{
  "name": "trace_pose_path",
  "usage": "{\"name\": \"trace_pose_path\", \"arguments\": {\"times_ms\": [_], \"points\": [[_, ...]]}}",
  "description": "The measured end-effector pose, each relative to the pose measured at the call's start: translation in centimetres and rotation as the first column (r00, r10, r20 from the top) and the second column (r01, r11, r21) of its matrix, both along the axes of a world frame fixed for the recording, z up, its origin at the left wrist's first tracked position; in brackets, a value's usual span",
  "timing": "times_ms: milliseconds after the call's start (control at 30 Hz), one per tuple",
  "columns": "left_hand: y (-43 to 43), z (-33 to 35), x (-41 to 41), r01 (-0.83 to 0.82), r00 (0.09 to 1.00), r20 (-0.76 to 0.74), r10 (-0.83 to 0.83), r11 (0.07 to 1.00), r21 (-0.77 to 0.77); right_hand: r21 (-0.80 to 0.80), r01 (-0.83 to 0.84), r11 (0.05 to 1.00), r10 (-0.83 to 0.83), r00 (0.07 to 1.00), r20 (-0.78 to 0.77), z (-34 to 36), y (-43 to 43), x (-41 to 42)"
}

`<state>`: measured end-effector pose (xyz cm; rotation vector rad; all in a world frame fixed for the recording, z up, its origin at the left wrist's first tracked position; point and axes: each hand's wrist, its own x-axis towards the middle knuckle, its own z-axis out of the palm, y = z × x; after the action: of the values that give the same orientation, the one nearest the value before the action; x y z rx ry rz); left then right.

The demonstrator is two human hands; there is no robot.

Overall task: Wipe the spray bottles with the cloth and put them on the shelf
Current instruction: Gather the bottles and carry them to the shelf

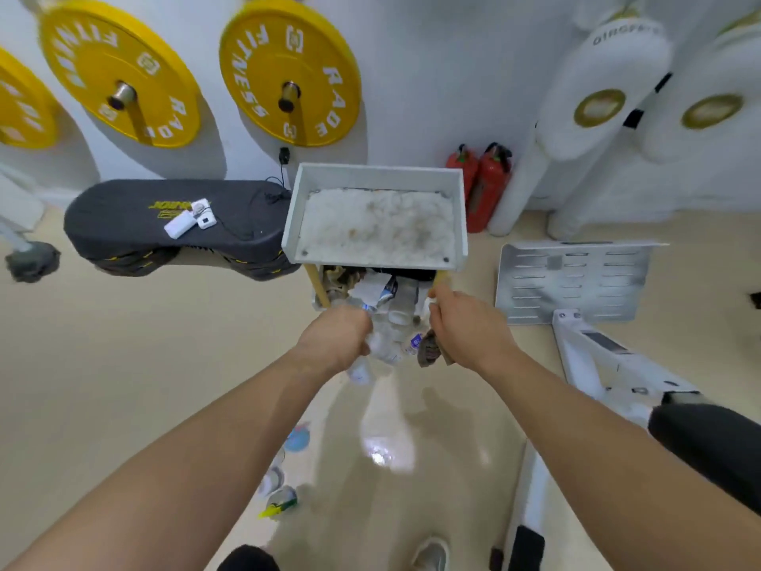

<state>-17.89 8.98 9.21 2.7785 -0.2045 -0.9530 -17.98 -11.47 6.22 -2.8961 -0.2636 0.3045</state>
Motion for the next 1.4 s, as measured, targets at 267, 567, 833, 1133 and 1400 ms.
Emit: {"name": "trace_pose_path", "arguments": {"times_ms": [267, 567, 833, 1133, 1400], "points": [[-2.9, 4.5, 12.0, -0.112, 0.963, 0.247, 0.108, 0.994, 0.003, 0.0, -0.077, 0.997, 0.077, 0.996, 0.048, 5.3, -2.5, 12.1], [-5.9, -1.4, 29.1, -0.233, 0.917, 0.323, 0.234, 0.972, -0.044, 0.012, -0.054, 0.998, 0.054, 0.998, -0.041, 0.1, -5.3, 27.4], [-9.2, -3.9, 35.9, -0.24, 0.96, 0.159, 0.23, 0.969, 0.05, -0.014, -0.083, 0.996, 0.08, 0.984, -0.159, -4.1, -6.5, 34.3], [-13.5, -5.5, 38.1, -0.221, 0.962, 0.187, 0.197, 0.968, 0.118, -0.185, -0.287, 0.94, 0.255, 0.951, -0.177, -5.7, -6.5, 37.6], [-13.9, -7.8, 36.9, -0.336, 0.9, 0.269, 0.343, 0.939, -0.073, -0.157, -0.268, 0.95, 0.236, 0.951, -0.2, -6.6, -6.3, 36.9]]}}
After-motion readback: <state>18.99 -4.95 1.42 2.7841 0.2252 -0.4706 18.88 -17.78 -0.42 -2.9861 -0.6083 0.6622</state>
